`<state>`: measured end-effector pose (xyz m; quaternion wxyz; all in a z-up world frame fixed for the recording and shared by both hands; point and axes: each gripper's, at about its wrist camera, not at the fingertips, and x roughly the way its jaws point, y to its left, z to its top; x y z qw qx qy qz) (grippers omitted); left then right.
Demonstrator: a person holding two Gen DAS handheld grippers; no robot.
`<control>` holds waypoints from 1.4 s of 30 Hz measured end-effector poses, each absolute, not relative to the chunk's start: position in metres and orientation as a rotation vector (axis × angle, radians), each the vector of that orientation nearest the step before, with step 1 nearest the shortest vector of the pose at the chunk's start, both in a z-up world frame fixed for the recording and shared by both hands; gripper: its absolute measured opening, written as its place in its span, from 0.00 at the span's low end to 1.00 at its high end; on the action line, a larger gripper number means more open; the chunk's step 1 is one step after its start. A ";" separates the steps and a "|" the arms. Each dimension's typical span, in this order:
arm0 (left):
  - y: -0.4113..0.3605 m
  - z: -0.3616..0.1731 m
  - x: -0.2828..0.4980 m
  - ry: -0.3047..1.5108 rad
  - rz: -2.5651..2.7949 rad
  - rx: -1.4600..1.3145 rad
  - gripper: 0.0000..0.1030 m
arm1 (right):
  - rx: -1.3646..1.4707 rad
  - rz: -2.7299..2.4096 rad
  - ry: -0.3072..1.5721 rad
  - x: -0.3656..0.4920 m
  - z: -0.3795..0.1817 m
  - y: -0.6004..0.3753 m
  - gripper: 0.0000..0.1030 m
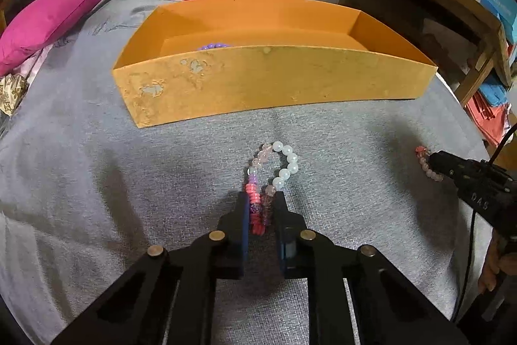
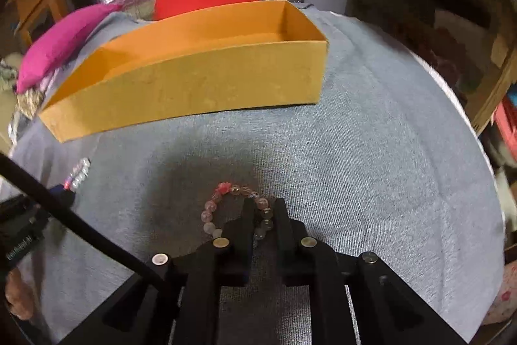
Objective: Organize jewelry
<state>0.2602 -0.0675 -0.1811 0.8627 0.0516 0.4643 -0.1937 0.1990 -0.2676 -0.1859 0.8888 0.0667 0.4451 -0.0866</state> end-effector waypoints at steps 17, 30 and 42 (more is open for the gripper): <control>-0.038 -0.155 0.249 0.894 -0.416 0.057 0.07 | 0.231 -0.135 0.825 0.190 -0.155 -0.257 0.08; -0.010 -0.131 0.239 0.824 -0.396 0.032 0.07 | 0.283 -0.012 0.766 0.197 -0.133 -0.215 0.08; -0.013 -0.115 0.239 0.772 -0.405 0.010 0.07 | 0.483 0.050 0.727 0.192 -0.124 -0.245 0.08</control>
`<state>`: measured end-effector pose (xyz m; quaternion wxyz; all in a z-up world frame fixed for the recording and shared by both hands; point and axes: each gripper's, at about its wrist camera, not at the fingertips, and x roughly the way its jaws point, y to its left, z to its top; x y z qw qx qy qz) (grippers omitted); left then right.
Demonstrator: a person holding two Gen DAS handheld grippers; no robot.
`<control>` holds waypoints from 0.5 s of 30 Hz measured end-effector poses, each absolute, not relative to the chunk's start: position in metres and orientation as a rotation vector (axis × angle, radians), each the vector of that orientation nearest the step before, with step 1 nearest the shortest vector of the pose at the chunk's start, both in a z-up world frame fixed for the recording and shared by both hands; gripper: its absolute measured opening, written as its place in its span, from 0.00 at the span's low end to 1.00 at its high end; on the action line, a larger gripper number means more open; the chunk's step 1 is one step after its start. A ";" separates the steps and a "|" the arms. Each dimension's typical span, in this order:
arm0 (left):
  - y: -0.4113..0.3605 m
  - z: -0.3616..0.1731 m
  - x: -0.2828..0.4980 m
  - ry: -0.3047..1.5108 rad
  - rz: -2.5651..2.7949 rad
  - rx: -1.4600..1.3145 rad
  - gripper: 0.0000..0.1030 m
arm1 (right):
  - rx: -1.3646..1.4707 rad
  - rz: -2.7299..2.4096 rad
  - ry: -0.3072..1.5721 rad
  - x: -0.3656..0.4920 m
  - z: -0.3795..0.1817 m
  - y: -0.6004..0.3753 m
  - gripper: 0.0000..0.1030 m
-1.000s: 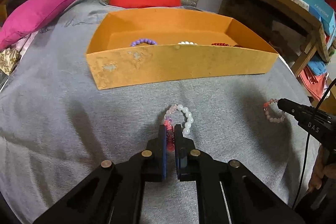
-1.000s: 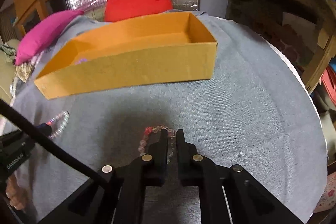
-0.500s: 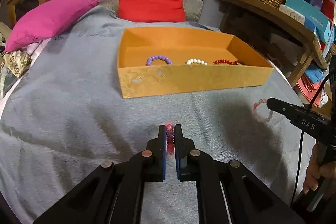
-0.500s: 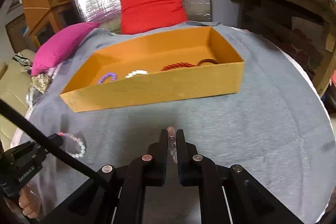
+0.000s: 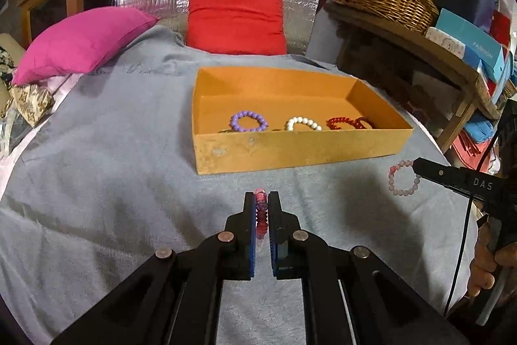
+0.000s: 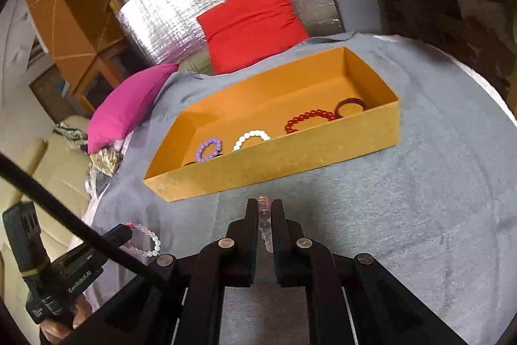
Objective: Organize jewelry
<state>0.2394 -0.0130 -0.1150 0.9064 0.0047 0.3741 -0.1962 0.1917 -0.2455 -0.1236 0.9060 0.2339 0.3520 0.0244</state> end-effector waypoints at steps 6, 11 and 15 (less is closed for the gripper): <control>-0.027 -0.113 0.242 0.753 -0.378 0.042 0.07 | 0.487 0.060 0.721 0.191 -0.121 -0.249 0.08; -0.036 -0.107 0.244 0.723 -0.362 0.070 0.07 | 0.466 0.064 0.707 0.193 -0.116 -0.247 0.08; -0.037 -0.104 0.247 0.710 -0.347 0.069 0.07 | 0.460 0.064 0.700 0.201 -0.112 -0.247 0.08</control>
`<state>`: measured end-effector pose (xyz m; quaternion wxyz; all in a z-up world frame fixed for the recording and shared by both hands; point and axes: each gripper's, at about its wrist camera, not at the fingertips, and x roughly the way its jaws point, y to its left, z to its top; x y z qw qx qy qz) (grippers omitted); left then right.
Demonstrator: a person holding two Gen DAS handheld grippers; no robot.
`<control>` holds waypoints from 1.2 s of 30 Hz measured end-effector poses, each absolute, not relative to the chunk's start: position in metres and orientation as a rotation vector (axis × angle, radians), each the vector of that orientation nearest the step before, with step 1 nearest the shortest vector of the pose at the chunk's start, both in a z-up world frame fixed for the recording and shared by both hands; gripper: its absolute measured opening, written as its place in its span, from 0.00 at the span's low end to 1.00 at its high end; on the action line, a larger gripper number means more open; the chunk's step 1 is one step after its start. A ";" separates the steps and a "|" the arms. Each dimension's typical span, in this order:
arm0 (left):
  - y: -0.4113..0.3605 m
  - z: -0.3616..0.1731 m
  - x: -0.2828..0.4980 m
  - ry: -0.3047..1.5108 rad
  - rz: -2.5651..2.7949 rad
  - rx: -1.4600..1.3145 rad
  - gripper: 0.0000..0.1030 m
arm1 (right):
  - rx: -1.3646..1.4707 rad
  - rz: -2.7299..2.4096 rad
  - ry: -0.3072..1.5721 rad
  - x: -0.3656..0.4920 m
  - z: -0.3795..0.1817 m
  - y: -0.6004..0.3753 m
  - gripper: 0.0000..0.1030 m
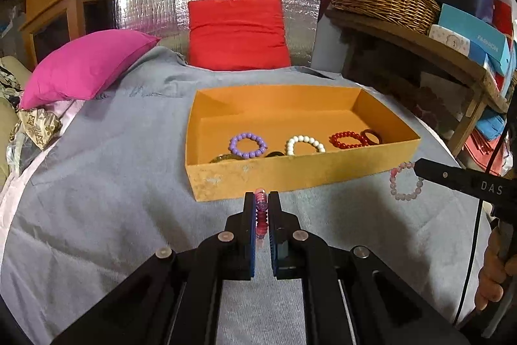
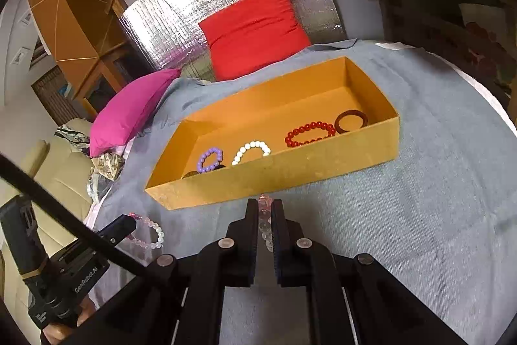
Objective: Organize jewelry
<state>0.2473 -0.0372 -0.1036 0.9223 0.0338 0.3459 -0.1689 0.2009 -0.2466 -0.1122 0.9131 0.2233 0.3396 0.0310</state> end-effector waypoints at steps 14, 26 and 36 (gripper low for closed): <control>-0.036 -0.089 0.256 0.664 -0.318 0.064 0.07 | 0.434 0.124 0.613 0.234 -0.087 -0.230 0.08; -0.037 -0.089 0.252 0.651 -0.296 0.088 0.07 | 0.419 0.159 0.589 0.234 -0.086 -0.218 0.09; -0.039 -0.092 0.249 0.652 -0.273 0.107 0.07 | 0.371 0.165 0.581 0.221 -0.085 -0.214 0.08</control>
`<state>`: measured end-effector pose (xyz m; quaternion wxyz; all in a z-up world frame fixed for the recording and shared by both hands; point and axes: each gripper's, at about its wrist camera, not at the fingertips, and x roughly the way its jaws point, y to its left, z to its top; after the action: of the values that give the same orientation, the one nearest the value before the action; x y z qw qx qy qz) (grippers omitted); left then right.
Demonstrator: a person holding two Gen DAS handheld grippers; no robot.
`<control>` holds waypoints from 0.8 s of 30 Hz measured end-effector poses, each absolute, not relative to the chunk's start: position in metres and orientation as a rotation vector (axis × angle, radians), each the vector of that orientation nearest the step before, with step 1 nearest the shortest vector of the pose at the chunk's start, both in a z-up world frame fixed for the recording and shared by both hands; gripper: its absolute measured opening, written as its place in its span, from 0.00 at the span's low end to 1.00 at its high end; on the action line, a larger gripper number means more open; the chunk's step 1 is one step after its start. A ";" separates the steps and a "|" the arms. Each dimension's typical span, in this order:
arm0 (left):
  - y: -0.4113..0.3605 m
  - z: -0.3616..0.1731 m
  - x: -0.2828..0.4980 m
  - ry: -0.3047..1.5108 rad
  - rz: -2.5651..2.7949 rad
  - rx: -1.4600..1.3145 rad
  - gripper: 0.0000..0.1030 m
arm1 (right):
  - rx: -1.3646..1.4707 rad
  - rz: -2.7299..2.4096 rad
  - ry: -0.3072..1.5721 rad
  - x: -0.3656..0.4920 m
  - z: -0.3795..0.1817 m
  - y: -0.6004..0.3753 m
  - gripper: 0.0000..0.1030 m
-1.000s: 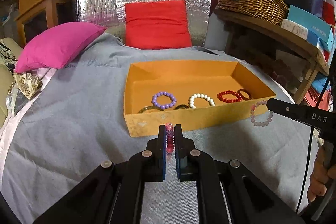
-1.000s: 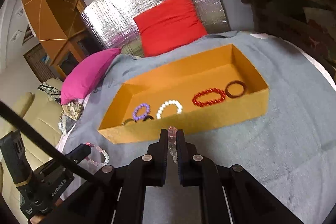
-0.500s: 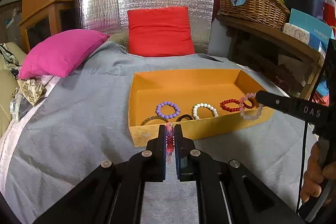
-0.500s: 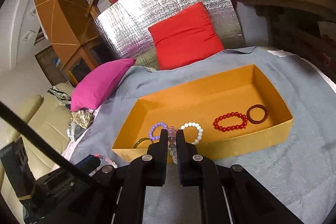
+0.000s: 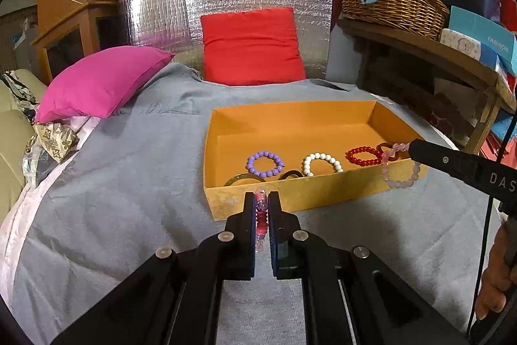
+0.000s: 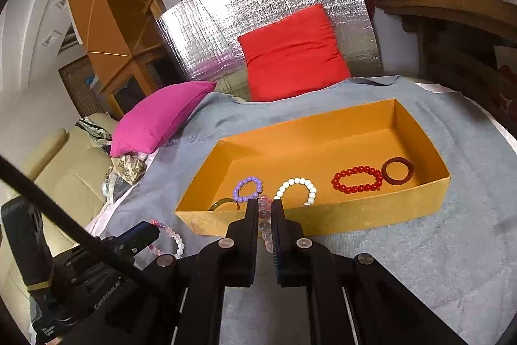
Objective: Organize jewelry
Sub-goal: 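Carry the bracelet over the orange tray with both tools and lower it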
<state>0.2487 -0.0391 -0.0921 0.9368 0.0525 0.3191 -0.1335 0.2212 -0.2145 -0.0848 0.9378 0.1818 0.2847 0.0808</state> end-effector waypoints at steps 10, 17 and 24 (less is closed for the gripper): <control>-0.044 -0.059 0.269 0.633 -0.335 0.090 0.07 | 0.418 0.165 0.551 0.241 -0.071 -0.232 0.09; -0.048 -0.022 0.309 0.577 -0.326 0.095 0.07 | 0.434 0.156 0.531 0.283 -0.056 -0.244 0.08; -0.064 -0.048 0.347 0.626 -0.344 0.014 0.07 | 0.434 0.136 0.598 0.332 -0.075 -0.243 0.08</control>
<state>0.3472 -0.0639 -0.0484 0.9368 0.0069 0.3064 -0.1685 0.3325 -0.2428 -0.0747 0.9303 0.2121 0.2918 0.0662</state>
